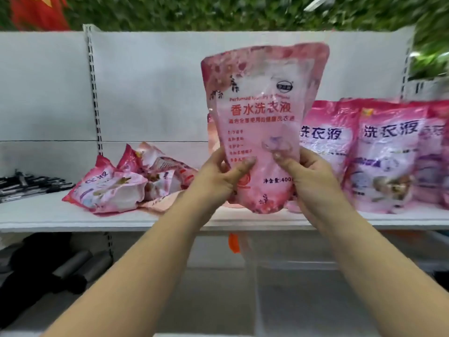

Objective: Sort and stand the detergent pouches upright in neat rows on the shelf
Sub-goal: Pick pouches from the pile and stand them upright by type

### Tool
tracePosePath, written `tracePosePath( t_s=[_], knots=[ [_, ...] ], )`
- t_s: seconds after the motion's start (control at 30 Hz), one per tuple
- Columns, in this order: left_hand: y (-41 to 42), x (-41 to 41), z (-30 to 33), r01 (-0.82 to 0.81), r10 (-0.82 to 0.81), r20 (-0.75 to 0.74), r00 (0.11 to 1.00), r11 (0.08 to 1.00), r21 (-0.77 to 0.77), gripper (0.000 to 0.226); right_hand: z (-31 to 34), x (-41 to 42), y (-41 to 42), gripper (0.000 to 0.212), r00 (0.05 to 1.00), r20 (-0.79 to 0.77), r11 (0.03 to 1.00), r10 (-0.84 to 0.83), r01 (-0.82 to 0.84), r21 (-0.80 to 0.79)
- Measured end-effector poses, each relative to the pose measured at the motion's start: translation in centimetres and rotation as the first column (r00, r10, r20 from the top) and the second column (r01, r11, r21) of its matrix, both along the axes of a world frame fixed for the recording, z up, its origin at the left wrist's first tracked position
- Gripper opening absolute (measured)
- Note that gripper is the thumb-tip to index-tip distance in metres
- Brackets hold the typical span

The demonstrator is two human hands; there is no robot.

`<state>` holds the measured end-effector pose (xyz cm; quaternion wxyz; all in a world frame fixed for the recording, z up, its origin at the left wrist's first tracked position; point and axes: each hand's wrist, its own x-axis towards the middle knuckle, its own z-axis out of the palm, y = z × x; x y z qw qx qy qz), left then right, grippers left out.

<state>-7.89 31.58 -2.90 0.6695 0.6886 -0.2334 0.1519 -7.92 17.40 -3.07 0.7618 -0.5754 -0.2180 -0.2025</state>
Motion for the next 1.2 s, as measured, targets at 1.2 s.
tracePosePath(
  t_s=[1.2],
  knots=[
    [6.2, -2.0, -6.0, -0.323, 0.350, 0.252, 0.902, 0.935, -0.145, 0.047, -4.8, 0.4, 1.5, 0.059, 0.757, 0.446, 0.466, -0.477, 0.648, -0.602]
  ],
)
